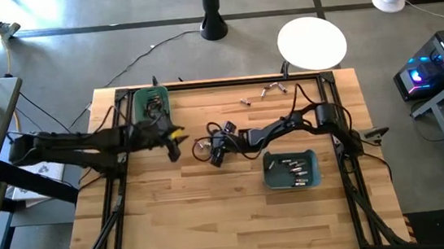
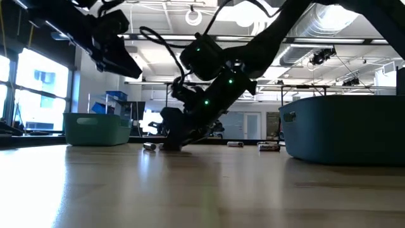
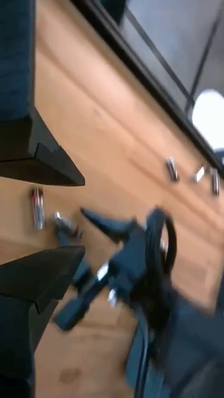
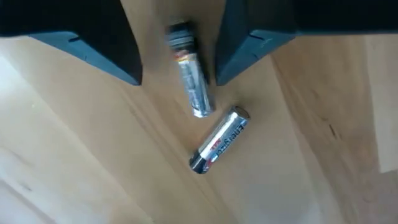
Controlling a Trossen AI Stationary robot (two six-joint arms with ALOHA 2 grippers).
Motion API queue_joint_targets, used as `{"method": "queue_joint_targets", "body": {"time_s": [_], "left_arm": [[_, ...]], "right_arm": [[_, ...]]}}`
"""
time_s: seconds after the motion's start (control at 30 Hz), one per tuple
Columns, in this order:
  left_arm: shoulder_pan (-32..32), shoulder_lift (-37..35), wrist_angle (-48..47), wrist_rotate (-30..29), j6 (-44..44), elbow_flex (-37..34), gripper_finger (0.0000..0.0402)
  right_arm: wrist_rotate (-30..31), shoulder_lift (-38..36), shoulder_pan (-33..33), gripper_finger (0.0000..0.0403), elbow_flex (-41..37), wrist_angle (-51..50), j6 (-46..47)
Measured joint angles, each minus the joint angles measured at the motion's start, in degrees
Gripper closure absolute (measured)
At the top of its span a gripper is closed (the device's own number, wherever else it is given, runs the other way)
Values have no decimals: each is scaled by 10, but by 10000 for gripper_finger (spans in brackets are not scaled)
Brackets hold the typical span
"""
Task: Sort batteries
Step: Put the silver battery into the blue bin
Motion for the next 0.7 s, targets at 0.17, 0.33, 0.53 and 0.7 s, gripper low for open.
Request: {"method": "queue_joint_targets", "body": {"time_s": [0.17, 0.33, 0.53, 0.7], "left_arm": [[-46, 5, 71, -5, -10, -34, 245], [-57, 4, 121, -7, 3, -48, 245], [-57, 4, 123, -19, 11, -48, 245], [-57, 4, 123, -20, 25, -48, 245]], "right_arm": [[-13, 4, -2, 284, 4, -6, 13], [-23, 2, -3, 375, 4, -9, -1], [16, -62, 17, 375, 2, -97, -2], [76, -186, 85, 375, 3, -267, -2]]}}
